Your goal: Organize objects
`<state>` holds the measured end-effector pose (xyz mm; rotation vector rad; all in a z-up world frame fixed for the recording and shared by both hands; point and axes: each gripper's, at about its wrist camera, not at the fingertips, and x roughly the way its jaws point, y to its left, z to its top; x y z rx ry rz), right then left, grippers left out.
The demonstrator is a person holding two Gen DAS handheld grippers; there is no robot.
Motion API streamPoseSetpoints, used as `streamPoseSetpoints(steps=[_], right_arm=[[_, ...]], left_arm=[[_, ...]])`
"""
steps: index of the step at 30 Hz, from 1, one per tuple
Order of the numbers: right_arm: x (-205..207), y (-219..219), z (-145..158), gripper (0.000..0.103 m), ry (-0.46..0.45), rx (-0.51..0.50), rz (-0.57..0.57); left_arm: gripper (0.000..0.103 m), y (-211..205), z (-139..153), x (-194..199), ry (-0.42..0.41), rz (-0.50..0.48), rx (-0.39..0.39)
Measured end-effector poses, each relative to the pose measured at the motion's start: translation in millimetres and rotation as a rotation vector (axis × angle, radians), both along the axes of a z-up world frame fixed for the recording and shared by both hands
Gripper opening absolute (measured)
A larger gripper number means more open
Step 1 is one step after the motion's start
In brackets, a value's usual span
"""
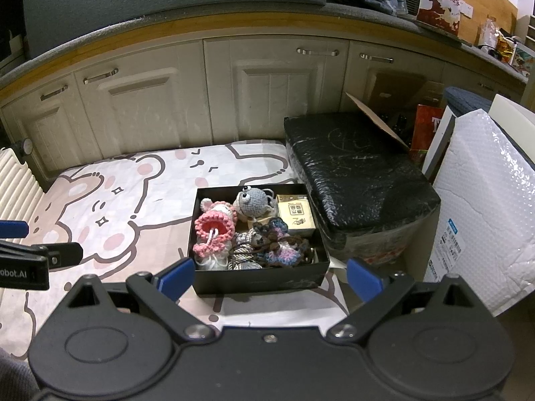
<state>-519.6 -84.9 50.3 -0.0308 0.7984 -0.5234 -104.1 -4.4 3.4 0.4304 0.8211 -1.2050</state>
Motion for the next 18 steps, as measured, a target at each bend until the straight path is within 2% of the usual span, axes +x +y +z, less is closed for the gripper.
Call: streamPoseSetpoints(steps=[18], right_arm=[[0.2,-0.8,-0.3,0.099,0.002,-0.002,0.006]], left_arm=[[0.103,-0.8,-0.2,0.1,0.001,-0.001,0.004]])
